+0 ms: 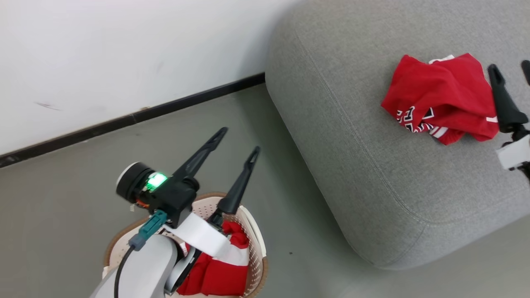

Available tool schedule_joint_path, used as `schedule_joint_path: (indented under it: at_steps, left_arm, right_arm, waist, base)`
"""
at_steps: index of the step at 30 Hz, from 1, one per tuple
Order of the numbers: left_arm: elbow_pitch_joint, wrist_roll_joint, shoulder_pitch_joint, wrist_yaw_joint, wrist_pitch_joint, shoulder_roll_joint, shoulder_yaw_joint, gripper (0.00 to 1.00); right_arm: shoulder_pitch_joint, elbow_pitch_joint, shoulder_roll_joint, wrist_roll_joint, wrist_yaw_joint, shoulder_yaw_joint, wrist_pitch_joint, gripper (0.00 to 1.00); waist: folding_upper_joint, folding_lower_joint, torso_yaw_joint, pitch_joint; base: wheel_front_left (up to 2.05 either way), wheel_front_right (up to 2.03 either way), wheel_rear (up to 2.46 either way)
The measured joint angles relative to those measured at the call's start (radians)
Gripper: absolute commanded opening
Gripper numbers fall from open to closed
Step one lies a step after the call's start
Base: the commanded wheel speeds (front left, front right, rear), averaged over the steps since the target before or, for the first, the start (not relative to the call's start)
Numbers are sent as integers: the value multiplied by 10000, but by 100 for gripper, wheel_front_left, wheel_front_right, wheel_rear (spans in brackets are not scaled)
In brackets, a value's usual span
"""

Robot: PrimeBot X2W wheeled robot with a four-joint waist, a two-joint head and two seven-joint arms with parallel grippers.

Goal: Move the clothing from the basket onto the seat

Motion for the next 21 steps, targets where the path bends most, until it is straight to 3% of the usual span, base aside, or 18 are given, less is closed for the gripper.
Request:
schedule_joint_path:
  at_steps: [12,21]
  left_arm:
    - [316,-217,1304,1057,-79,198,1308,100]
    - [642,-420,2419,1703,-81,408,2274,100]
  right_arm:
    - [108,-353,1511,-1523,0,-115,-4,100]
    - [1066,-510,2387,-2564,0,-796,-4,100]
  waist:
    - [0,0,785,-786]
    - [0,0,1347,-1404]
  base:
    - [0,0,0]
    - [0,0,0]
